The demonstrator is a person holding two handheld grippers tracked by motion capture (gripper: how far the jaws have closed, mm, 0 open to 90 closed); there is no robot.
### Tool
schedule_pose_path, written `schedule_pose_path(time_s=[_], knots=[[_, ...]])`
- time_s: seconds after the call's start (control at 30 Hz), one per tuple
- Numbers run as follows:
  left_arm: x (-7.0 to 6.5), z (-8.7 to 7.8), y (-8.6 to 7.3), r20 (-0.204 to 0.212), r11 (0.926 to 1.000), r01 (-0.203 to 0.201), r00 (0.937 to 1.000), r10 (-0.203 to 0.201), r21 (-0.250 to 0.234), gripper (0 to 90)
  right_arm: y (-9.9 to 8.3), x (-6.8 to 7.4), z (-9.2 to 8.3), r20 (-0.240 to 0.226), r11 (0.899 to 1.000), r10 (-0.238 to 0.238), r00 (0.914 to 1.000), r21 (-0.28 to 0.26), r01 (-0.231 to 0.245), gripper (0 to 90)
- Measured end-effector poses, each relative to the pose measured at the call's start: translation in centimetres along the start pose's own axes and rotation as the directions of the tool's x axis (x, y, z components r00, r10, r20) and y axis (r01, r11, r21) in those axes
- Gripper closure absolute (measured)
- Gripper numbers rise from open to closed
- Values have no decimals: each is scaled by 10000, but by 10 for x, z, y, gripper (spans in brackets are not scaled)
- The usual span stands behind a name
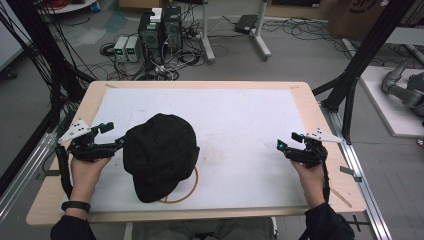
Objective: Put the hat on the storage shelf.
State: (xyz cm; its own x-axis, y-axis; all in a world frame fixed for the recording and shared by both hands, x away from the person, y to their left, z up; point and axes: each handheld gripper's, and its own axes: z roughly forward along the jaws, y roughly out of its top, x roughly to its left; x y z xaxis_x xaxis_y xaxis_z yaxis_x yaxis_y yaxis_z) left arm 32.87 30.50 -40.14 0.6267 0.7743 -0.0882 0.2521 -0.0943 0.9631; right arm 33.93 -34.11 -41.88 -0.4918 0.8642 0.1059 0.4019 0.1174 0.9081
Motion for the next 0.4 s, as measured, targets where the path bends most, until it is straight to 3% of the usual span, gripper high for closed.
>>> schedule_pose_path(time_s=[0.4], knots=[[-1, -1, 0, 0, 10000, -15, 10000, 15, -94, 195, 0, 0, 1, -27, 10000, 42, 10000, 0, -42, 280]])
